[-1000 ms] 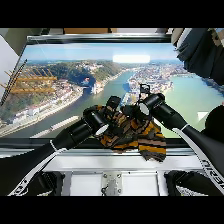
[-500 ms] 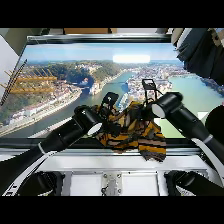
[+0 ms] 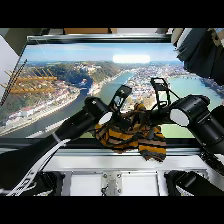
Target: Fold the clothes and pants, and hang the long-sleeved shirts on hangers.
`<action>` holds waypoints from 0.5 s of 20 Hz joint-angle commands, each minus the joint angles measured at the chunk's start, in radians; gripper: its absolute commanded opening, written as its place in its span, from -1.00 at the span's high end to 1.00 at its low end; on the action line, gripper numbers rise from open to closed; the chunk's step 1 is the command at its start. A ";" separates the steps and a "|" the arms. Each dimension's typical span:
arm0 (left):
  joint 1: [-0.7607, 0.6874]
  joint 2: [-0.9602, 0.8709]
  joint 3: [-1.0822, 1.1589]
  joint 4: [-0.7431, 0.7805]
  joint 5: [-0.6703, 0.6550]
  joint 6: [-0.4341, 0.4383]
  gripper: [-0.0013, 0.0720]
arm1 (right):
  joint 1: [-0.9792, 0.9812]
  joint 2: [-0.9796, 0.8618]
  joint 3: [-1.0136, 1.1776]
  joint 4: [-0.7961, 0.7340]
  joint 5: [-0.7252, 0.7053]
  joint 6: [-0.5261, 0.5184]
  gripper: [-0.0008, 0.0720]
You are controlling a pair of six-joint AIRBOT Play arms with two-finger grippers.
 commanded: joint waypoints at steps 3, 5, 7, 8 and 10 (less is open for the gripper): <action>0.099 -0.179 0.122 -0.110 -0.077 0.225 -0.75 | 0.003 0.015 0.000 0.050 0.005 -0.004 0.94; 0.147 -0.224 0.156 -0.201 -0.099 0.308 -0.75 | 0.003 0.020 0.000 0.050 0.005 -0.004 0.95; 0.188 -0.253 0.175 -0.241 -0.094 0.313 -0.75 | 0.003 0.031 0.000 0.050 0.005 -0.004 0.94; 0.208 -0.264 0.180 -0.274 -0.091 0.333 -0.75 | 0.003 0.033 0.000 0.049 0.005 -0.004 0.95; 0.232 -0.281 0.179 -0.353 -0.104 0.386 -0.75 | 0.003 0.039 0.000 0.049 0.005 -0.004 0.95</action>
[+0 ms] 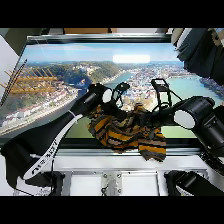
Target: Fold the clothes and pants, and hang the long-sleeved shirts on hangers.
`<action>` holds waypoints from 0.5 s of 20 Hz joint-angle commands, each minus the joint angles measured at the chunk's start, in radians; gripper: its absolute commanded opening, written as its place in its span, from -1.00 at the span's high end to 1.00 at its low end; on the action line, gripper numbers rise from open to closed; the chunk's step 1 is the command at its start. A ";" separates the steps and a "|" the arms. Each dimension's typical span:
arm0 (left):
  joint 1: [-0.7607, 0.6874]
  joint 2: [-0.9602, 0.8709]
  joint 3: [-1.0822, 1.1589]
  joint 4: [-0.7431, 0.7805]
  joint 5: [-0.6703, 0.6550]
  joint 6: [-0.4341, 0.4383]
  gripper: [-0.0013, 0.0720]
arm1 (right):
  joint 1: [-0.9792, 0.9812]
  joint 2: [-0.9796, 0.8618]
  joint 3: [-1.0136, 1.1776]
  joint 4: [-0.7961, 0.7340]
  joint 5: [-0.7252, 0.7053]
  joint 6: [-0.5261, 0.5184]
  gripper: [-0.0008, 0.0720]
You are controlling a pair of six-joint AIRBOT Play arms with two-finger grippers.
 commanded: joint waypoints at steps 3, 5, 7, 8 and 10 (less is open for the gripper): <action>0.039 -0.058 0.016 -0.183 -0.062 0.130 -0.70 | 0.001 0.009 0.000 0.004 0.000 0.000 0.95; 0.016 -0.073 0.016 -0.181 -0.063 0.138 -0.70 | 0.001 0.009 0.000 0.004 0.000 0.000 0.95; 0.002 -0.086 0.016 -0.176 -0.041 0.143 -0.70 | 0.001 0.009 0.000 0.005 0.000 0.000 0.94; 0.002 -0.089 0.016 -0.177 -0.023 0.140 -0.70 | 0.001 0.009 0.000 0.005 0.001 0.000 0.95; 0.014 -0.086 0.018 -0.176 0.010 0.112 0.53 | 0.001 0.010 0.000 0.004 0.001 -0.008 0.95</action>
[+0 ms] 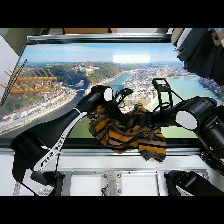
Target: Fold the clothes and pants, and hang the long-sleeved shirts on hangers.
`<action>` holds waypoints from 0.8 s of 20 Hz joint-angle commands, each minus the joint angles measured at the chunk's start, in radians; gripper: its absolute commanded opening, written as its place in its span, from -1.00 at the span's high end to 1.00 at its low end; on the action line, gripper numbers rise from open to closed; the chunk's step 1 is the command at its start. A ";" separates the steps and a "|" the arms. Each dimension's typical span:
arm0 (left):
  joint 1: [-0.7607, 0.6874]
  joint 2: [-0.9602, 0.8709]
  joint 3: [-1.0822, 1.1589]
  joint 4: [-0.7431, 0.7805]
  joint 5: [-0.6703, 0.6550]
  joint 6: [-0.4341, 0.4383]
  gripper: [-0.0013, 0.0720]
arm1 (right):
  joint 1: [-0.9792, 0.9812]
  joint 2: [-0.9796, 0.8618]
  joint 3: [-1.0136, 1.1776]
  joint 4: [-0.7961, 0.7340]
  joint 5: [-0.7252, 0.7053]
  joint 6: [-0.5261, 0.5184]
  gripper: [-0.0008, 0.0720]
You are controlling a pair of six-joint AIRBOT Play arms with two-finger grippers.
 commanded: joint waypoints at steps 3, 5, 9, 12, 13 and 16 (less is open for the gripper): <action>0.071 0.021 0.077 0.002 -0.021 -0.061 0.94 | -0.024 0.001 0.027 -0.031 0.023 -0.122 0.95; 0.121 0.102 0.201 0.103 -0.057 -0.139 0.94 | -0.091 -0.003 0.133 -0.079 0.088 -0.188 0.95; 0.149 0.301 0.551 0.175 -0.052 -0.199 0.94 | -0.230 -0.065 0.546 -0.087 0.189 -0.293 0.95; 0.100 0.473 0.603 0.177 0.091 -0.205 0.94 | -0.234 -0.132 0.864 -0.083 0.190 -0.301 0.95; 0.079 0.547 0.546 0.177 0.175 -0.205 0.94 | -0.234 -0.149 0.945 -0.083 0.190 -0.294 0.95; 0.017 0.709 0.412 0.177 0.356 -0.216 0.94 | -0.234 -0.137 1.030 -0.065 0.142 -0.258 0.95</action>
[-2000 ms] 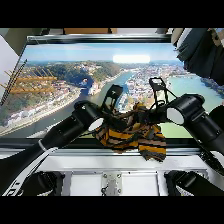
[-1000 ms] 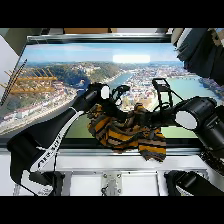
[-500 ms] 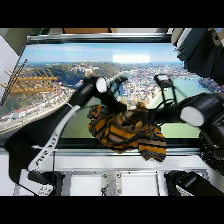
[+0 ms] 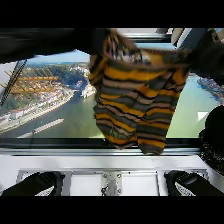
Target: Fold the clothes and pants, and hang the long-sleeved shirts on hangers.
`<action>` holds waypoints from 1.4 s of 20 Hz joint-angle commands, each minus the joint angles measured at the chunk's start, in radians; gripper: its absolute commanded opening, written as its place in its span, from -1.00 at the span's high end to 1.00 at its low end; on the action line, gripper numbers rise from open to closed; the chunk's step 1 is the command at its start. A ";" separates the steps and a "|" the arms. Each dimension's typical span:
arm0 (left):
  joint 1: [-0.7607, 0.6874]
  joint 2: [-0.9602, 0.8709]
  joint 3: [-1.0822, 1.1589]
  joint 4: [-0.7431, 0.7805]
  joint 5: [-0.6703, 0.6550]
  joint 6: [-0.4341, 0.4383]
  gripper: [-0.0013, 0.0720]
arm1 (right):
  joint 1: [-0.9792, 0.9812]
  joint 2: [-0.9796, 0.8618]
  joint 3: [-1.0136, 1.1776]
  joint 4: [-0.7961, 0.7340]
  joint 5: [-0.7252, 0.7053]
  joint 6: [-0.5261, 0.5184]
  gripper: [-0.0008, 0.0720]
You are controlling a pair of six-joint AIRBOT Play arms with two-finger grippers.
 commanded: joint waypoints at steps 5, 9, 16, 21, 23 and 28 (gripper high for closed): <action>-0.086 0.226 -0.081 0.036 0.249 -0.026 0.94 | -0.008 0.047 0.132 0.098 -0.112 0.055 0.95; -0.085 0.195 -0.081 0.230 0.123 -0.148 0.94 | -0.008 0.054 0.103 0.098 -0.111 0.114 0.95; 0.059 -0.069 -0.081 0.322 -0.341 -0.184 0.94 | -0.008 0.029 -0.121 0.072 0.047 0.140 0.95; 0.040 -0.250 -0.081 0.304 -0.381 -0.148 0.94 | -0.007 0.042 -0.339 0.050 0.111 0.173 0.95; 0.014 -0.313 -0.081 0.304 -0.407 -0.135 0.94 | -0.003 0.060 -0.463 0.049 0.110 0.209 0.95; -0.045 -0.381 -0.203 0.303 -0.433 -0.136 0.94 | 0.037 0.150 -0.810 0.050 0.053 0.303 0.95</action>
